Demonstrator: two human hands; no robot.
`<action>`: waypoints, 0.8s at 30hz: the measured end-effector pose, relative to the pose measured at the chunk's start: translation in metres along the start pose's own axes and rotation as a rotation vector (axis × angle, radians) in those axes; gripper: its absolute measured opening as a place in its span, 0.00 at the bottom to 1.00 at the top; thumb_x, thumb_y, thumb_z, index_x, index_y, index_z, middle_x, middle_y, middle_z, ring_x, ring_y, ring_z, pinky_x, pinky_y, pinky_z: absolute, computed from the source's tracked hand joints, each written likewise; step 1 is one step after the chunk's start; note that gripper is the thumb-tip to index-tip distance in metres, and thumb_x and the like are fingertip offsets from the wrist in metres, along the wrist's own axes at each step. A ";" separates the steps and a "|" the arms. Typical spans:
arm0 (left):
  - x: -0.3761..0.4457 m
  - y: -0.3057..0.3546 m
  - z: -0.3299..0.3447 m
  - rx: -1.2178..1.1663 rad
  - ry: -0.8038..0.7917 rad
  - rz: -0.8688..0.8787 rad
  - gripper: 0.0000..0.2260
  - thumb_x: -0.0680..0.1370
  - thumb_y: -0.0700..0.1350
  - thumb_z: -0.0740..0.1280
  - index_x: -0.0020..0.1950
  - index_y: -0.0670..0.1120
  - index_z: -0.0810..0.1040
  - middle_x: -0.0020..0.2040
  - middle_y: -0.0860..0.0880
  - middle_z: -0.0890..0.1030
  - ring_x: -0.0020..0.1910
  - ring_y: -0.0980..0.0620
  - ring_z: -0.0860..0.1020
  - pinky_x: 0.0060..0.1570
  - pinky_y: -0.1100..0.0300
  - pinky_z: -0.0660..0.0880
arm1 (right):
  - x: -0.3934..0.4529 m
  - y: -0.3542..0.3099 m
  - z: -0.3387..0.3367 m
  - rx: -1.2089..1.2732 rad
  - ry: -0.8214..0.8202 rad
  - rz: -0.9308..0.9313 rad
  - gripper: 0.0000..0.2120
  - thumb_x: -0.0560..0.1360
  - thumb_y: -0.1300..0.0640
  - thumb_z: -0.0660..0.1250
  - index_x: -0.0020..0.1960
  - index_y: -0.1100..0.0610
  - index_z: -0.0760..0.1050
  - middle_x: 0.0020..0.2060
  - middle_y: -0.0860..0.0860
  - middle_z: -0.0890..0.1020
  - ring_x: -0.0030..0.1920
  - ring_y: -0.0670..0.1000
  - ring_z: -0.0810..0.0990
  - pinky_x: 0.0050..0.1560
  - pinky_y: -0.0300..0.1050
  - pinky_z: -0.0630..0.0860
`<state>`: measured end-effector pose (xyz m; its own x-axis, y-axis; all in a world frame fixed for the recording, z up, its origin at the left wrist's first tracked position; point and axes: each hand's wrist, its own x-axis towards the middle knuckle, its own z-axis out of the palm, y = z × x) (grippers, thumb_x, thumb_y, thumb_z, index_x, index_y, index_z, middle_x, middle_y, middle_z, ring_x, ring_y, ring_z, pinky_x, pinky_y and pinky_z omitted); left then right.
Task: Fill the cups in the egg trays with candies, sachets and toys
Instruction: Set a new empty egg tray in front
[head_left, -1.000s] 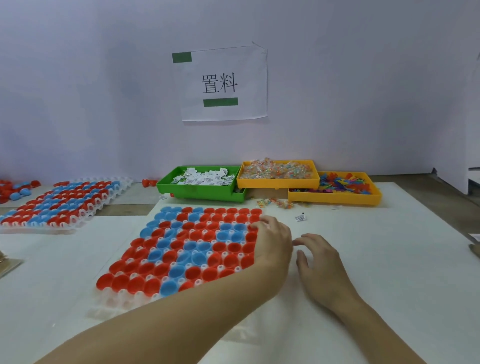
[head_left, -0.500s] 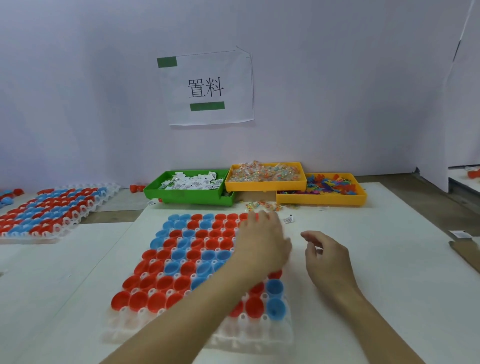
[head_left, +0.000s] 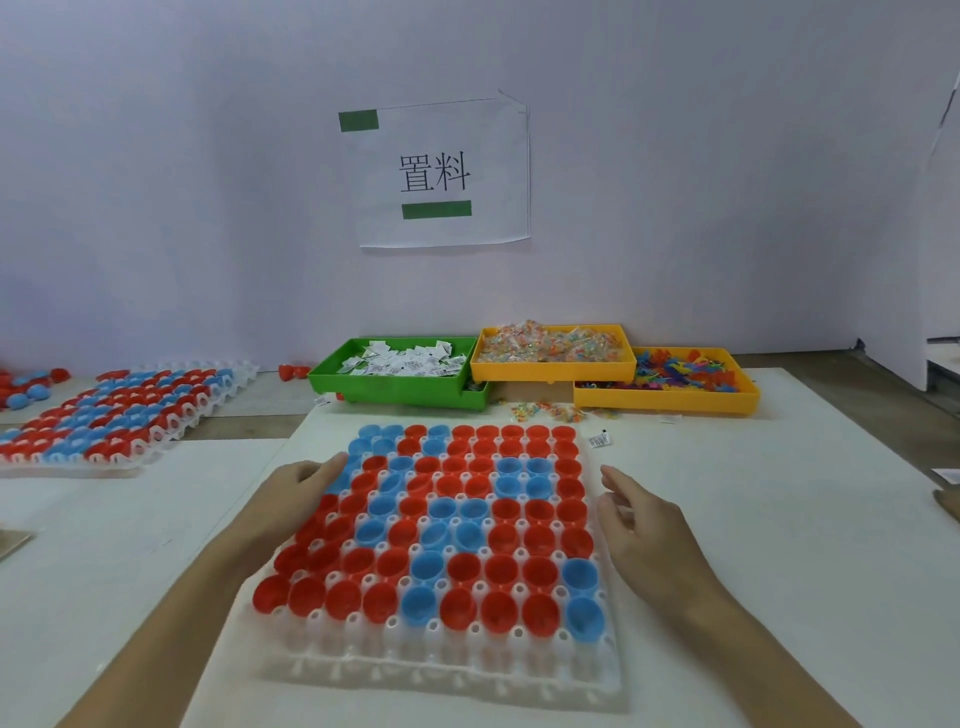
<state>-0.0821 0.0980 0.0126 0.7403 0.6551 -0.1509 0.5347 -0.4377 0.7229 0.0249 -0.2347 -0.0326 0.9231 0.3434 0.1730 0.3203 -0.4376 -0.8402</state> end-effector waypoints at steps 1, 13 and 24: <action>-0.001 -0.005 0.001 -0.057 -0.012 0.031 0.28 0.81 0.64 0.57 0.71 0.46 0.73 0.69 0.45 0.76 0.63 0.48 0.75 0.66 0.48 0.67 | -0.001 -0.002 0.001 0.028 -0.020 -0.012 0.22 0.84 0.53 0.59 0.77 0.52 0.63 0.69 0.46 0.74 0.66 0.42 0.74 0.57 0.28 0.70; -0.009 -0.019 0.018 -0.653 -0.293 0.058 0.38 0.73 0.66 0.57 0.77 0.46 0.64 0.71 0.56 0.71 0.55 0.62 0.76 0.52 0.62 0.70 | -0.006 -0.006 -0.003 0.392 -0.131 0.033 0.16 0.85 0.48 0.55 0.71 0.42 0.69 0.56 0.43 0.84 0.56 0.46 0.84 0.60 0.54 0.80; -0.017 0.026 0.073 -0.742 -0.460 0.092 0.17 0.80 0.60 0.55 0.57 0.51 0.75 0.45 0.56 0.86 0.42 0.59 0.85 0.34 0.66 0.79 | 0.015 0.020 -0.047 0.385 0.097 0.244 0.11 0.85 0.51 0.57 0.45 0.45 0.73 0.28 0.28 0.79 0.32 0.26 0.77 0.25 0.23 0.69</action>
<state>-0.0508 0.0299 -0.0153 0.9439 0.2533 -0.2117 0.1803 0.1416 0.9734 0.0550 -0.2773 -0.0230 0.9832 0.1811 -0.0219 0.0056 -0.1498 -0.9887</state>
